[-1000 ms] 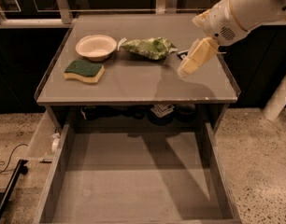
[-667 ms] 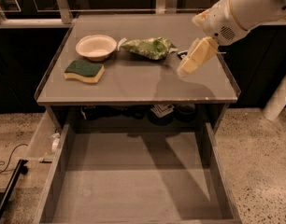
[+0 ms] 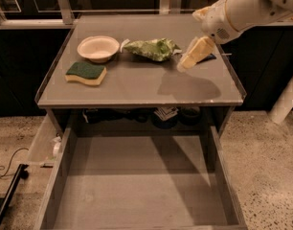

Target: Place green jalapeno chip bag into top drawer

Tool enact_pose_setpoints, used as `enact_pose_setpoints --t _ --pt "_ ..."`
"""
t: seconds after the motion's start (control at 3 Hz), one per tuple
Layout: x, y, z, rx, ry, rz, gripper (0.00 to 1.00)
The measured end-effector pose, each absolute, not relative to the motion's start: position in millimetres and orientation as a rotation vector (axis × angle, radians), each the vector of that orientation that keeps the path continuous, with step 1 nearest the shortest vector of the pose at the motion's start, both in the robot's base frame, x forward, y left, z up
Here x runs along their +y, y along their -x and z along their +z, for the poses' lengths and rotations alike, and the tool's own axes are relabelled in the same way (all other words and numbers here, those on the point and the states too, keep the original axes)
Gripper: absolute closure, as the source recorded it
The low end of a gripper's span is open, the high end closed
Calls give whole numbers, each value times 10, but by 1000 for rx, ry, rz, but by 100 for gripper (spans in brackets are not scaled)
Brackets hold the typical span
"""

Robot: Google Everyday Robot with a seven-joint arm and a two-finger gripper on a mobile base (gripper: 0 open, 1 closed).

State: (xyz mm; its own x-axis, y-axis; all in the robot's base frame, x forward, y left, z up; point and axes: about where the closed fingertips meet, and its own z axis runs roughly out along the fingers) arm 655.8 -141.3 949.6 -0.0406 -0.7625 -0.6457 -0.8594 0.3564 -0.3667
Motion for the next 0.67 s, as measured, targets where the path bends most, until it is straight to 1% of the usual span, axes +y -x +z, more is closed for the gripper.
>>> enact_pose_setpoints --t 0.33,0.67 --pt "-1392 -6964 9387 1784 1420 131 0" --pt "-1316 -7199 9281 1770 1425 153 0"
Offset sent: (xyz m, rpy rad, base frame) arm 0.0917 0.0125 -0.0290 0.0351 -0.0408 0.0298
